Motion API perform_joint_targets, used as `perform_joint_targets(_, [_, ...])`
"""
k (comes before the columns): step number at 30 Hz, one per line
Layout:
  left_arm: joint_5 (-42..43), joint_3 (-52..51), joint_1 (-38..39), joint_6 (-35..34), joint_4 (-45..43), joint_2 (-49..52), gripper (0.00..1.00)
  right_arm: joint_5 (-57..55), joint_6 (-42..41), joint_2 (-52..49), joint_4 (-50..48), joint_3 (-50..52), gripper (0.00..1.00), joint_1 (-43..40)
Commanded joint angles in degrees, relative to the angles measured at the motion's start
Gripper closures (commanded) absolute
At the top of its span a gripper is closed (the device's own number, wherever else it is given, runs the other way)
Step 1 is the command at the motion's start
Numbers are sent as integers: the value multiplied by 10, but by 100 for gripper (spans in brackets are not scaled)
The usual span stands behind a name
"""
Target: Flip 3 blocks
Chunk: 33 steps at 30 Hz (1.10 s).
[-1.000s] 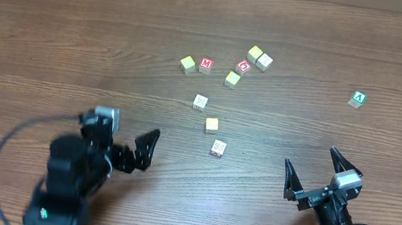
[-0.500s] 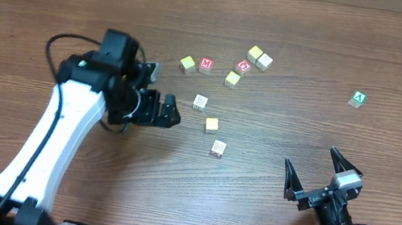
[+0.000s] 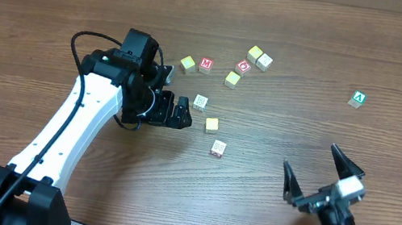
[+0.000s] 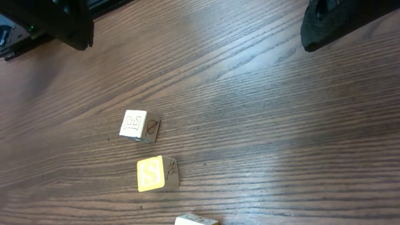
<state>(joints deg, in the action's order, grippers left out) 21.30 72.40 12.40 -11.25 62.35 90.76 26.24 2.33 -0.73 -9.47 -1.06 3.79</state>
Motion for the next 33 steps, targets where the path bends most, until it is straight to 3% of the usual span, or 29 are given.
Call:
perform_joint_targets(1, [8,12,2,-8,0,3,0,136,-70,6,-63,6,0,3])
perform_joint_targets(5, [8,12,2,-8,-2,3,0,144,-196,5,-6,-5,0,3])
perform_joint_targets(8, [8,12,2,-8,-3,3,0,165,-200,-8,82,-41,0,3])
perform_joint_targets(13, [9,12,2,-8,-3,3,0,176,-199,-82,116,-120,0,3])
perform_joint_targets(20, [9,12,2,-9,-9,3,0,193,-112,-329,260,-319,0,3])
perform_joint_targets(23, [8,12,2,-12,-12,3,0,161,-87,-467,383,-438,0,3])
perform_joint_targets(29, [8,12,2,-12,-11,3,0,-3,-83,-738,702,-691,0,3])
perform_joint_targets(33, [8,12,2,-12,-10,3,0,-5,-83,-850,795,-775,0,3])
